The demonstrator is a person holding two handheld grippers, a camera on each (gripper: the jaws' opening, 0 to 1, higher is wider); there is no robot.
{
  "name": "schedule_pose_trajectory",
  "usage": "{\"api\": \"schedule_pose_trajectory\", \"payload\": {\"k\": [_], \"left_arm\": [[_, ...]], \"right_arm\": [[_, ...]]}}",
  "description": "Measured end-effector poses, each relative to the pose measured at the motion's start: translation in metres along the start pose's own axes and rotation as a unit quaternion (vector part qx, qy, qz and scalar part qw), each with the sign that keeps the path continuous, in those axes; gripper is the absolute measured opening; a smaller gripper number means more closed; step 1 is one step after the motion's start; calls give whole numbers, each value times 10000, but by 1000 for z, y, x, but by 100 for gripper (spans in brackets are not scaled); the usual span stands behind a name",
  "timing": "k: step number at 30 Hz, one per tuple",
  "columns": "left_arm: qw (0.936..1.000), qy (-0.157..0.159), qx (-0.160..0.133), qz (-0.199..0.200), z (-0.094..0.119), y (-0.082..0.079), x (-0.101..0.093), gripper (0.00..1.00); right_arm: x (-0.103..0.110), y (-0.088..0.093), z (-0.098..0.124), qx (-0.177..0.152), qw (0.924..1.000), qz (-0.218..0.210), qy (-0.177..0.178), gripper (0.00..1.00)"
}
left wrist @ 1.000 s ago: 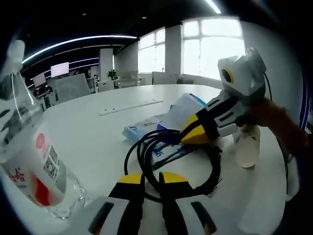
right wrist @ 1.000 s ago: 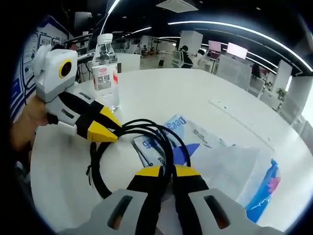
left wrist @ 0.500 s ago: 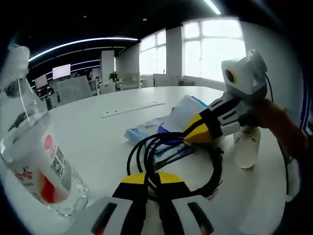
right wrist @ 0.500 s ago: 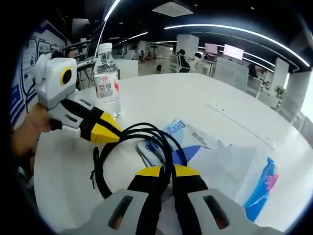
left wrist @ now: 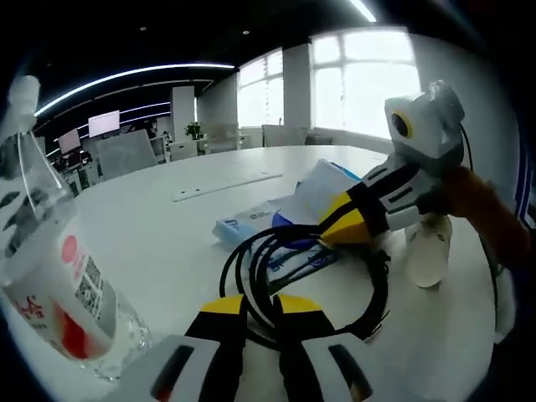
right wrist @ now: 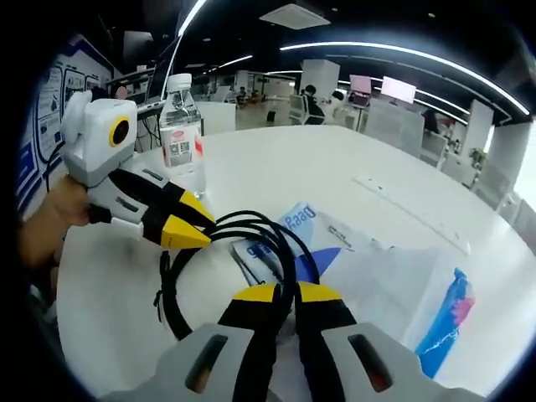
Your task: Arrange the tabletop items into an orderly group along one side of the table until the central work area is clear of visible clutter.
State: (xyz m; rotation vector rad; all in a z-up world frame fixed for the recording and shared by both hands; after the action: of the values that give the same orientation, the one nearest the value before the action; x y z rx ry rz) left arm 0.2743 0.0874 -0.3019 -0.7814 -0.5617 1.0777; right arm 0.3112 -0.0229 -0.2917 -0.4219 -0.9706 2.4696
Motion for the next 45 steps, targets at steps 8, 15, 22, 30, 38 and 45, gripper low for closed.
{"api": "schedule_pose_trajectory", "payload": {"k": [8,15,22,30,38,45], "left_arm": [[9999,-23,40,-112,-4,-1,0,17],[9996,-43,138,-230,-13,-6,-1,20],[9993,-85,177,-307,-15,-9,-3,19],[9989,-119,222,-401,-19,-10,-3,12],[9988,-157,160,-432,-15,-12,-5,7],[9986,-211,22,-487,-1,-16,-8,6]], "right_arm": [[1,1,0,8,10000,33,14,5],[-5,-2,-2,12,10000,57,-5,4],[-4,-3,-2,-3,10000,59,-19,4],[2,-2,-1,-28,10000,55,-60,4],[6,-1,3,-115,9999,17,-127,4],[9,-3,9,-207,9997,35,-104,3]]}}
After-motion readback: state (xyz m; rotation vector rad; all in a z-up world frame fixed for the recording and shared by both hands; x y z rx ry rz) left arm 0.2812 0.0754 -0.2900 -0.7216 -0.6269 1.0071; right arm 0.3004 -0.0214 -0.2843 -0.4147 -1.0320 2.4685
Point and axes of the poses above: the point that each gripper's makers call its tool centre point, and the gripper's own axes: z roughly backward along the fingers, x roughly to its left, y roughly out of its underside, the point moved 2 cm from there along z, roughly backward along the fingers, and after that the axes turned 10 degrees about x, right-handed, at the moved point
